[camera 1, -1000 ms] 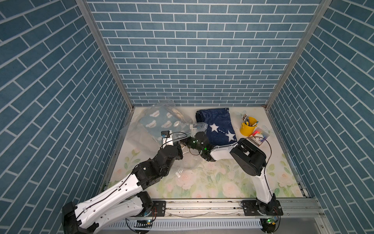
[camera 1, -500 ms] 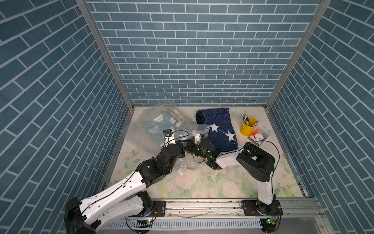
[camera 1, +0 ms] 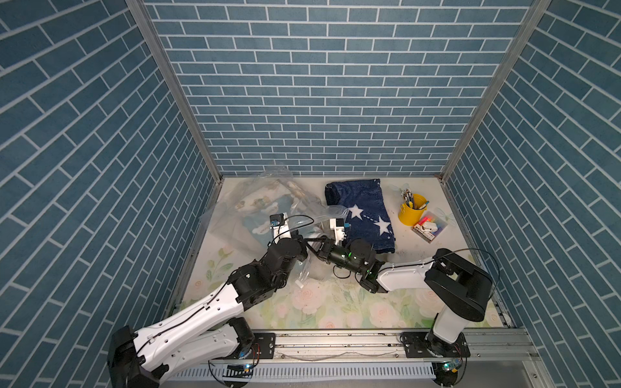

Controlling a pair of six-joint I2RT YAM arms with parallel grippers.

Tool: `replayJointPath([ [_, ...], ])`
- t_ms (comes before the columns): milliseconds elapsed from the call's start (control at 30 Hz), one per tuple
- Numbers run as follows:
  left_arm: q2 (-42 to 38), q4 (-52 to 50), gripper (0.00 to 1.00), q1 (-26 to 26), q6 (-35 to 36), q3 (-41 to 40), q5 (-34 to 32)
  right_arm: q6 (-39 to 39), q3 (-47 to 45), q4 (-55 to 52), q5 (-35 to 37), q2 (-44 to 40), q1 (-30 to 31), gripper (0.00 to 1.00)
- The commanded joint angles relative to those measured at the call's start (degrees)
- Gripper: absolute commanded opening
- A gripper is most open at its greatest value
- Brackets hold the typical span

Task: Take the blanket out of the vacuum bag
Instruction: Take out the blanket from the vacuum bag.

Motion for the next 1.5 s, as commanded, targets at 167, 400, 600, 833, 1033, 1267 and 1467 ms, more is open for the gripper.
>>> replayJointPath([
  [167,-0.2,1.0,0.00,0.2,0.0,-0.6,-2.5,-7.5,-5.8,-1.9,-1.5,-12.0,0.2,0.00],
  [400,-0.1,0.8,0.00,0.2,-1.1,-0.8,-3.5,-10.5,-7.7,-7.7,-2.5,-21.4,0.2,0.00],
  [600,0.1,1.4,0.00,0.2,-2.3,-1.7,-4.3,-15.3,-5.5,-17.3,-0.7,-30.1,0.1,0.00],
  [833,-0.2,1.2,0.00,0.5,-4.9,-2.8,-8.1,-21.0,1.6,-29.2,0.7,-38.9,-1.2,0.00],
  [1033,-0.5,2.2,0.00,1.7,-7.2,-5.2,-9.3,-22.0,8.8,-34.9,-0.9,-42.1,-7.7,0.00],
  [1267,-0.9,4.2,0.00,3.6,-8.5,-8.5,-8.3,-25.2,22.1,-40.4,-3.7,-37.7,-14.4,0.00],
  [1467,-2.1,4.2,0.00,4.8,-9.0,-10.7,-8.4,-23.0,26.7,-41.7,-9.7,-33.3,-23.7,0.00],
])
